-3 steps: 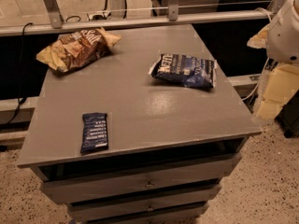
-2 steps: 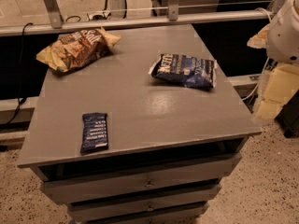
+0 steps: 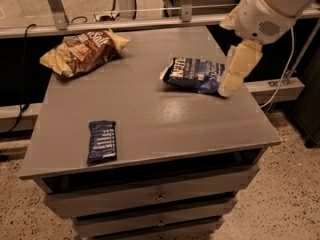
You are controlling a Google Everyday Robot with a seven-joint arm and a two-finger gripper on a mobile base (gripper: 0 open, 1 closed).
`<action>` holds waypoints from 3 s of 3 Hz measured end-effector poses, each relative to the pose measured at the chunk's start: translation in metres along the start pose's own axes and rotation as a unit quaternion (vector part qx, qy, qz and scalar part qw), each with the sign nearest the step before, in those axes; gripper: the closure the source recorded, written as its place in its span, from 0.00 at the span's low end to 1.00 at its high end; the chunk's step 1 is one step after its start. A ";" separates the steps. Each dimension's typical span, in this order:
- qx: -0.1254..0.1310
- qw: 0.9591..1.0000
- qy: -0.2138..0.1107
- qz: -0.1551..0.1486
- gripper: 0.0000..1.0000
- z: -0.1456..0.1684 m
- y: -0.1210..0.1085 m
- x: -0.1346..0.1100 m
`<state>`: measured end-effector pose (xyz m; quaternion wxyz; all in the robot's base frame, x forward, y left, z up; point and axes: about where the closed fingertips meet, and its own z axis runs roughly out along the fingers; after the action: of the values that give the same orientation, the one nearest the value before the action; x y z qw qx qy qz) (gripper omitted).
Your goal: Pick brown chip bag
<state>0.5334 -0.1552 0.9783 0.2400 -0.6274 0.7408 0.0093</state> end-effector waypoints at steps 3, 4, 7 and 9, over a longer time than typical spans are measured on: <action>0.026 0.994 -0.104 -0.022 0.00 0.046 -0.085 -0.108; 0.031 0.992 -0.122 -0.017 0.00 0.055 -0.092 -0.115; 0.069 0.958 -0.271 0.070 0.00 0.172 -0.184 -0.200; 0.025 0.944 -0.320 0.082 0.00 0.243 -0.198 -0.259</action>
Offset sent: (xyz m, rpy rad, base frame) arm 0.1721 0.1611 0.0406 0.2982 -0.1699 0.1014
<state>0.8272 0.1190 0.9152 0.4783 -0.5224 0.6738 0.2105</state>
